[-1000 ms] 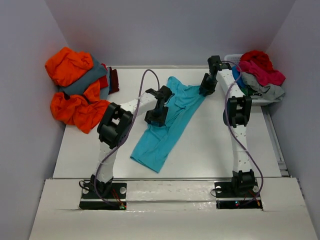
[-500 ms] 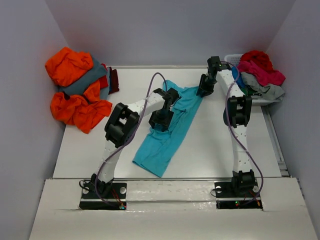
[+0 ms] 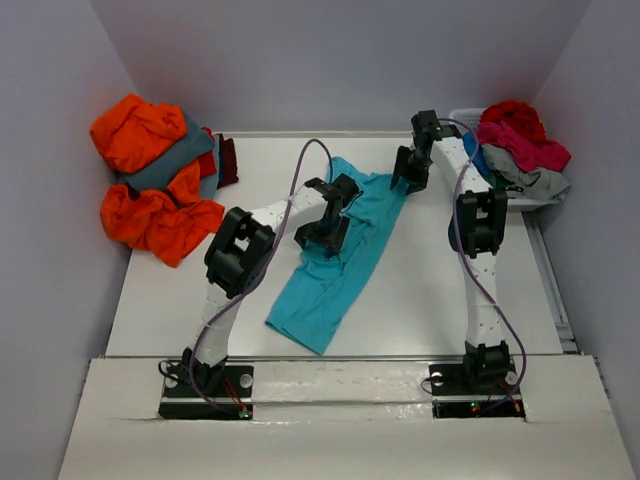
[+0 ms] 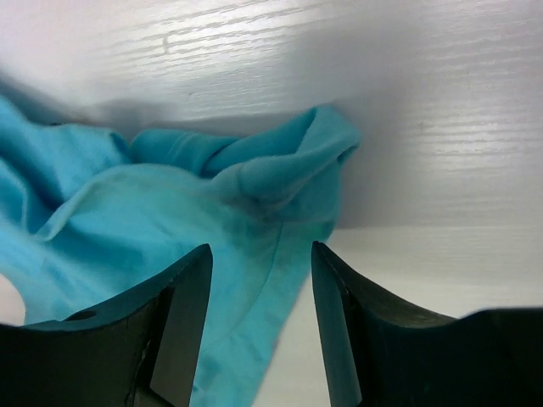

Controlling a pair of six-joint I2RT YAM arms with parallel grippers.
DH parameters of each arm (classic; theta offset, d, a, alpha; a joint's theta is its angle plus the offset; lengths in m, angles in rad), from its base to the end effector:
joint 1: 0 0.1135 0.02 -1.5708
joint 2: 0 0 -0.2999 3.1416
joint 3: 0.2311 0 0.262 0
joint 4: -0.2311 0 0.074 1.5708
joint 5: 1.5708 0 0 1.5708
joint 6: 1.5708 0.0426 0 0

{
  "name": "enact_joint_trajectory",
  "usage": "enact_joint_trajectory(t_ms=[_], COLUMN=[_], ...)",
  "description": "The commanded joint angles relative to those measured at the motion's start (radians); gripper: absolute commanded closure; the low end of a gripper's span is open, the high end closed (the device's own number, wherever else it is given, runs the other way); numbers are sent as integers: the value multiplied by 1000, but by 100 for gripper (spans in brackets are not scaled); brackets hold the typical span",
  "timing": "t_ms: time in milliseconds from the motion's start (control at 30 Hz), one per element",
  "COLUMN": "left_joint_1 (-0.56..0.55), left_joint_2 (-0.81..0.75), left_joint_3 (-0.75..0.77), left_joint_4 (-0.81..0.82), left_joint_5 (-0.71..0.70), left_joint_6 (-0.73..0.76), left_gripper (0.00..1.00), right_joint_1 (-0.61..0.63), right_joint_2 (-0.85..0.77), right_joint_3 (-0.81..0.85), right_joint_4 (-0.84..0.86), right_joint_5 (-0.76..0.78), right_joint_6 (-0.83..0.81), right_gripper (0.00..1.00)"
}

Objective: Fold and stack the t-shirts
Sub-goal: Rotate the rectangle-folded T-shirt at the center of the board.

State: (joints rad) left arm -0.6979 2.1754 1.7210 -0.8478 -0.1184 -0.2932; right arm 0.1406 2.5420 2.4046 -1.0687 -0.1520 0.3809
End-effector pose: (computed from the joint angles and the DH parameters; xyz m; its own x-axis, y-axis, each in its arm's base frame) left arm 0.3686 -0.3026 0.1901 -0.8847 0.3674 -0.2870 0.3744 0.9267 0.0323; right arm 0.5633 0.0862 0.1988 -0.9301 0.2395 -0.2785 0.1657 0.9502 0.2639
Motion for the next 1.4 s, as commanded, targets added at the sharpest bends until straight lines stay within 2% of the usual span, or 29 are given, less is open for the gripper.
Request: enact_joint_trajectory(t_ms=[0, 233, 300, 333, 367, 567, 667, 767, 967, 1200, 1367], left_joint_1=[28, 109, 120, 120, 133, 179, 189, 198, 198, 187, 178], left_joint_2=[-107, -174, -167, -169, -170, -181, -250, -348, -546, -716, -799], left_joint_3=[17, 43, 42, 35, 29, -21, -116, -304, -543, -759, -886], left_joint_4=[52, 69, 56, 61, 65, 81, 98, 145, 176, 203, 231], left_joint_5=[-109, -107, -118, -121, -121, -58, 3, 110, 167, 302, 355], left_joint_6=[-27, -44, -37, -34, -32, -47, -66, -101, -145, -184, -208], left_gripper=[19, 18, 18, 18, 18, 18, 18, 18, 18, 18, 18], right_joint_1=[25, 89, 128, 146, 169, 292, 335, 378, 450, 637, 649], right_joint_2=[-133, -370, -420, -443, -468, -649, -745, -828, -940, -864, -853], right_joint_3=[-36, -333, -450, -450, -537, -830, -961, -1073, -1252, -1303, -1357], right_joint_4=[-30, 32, 10, 12, 27, 79, 98, 127, 193, 321, 473], right_joint_5=[-6, -21, -85, -86, -105, -207, -214, -253, -294, -330, -379], right_joint_6=[-8, 35, 71, 72, 75, 124, 153, 188, 272, 366, 438], right_gripper=[43, 42, 43, 43, 43, 43, 43, 43, 43, 43, 43])
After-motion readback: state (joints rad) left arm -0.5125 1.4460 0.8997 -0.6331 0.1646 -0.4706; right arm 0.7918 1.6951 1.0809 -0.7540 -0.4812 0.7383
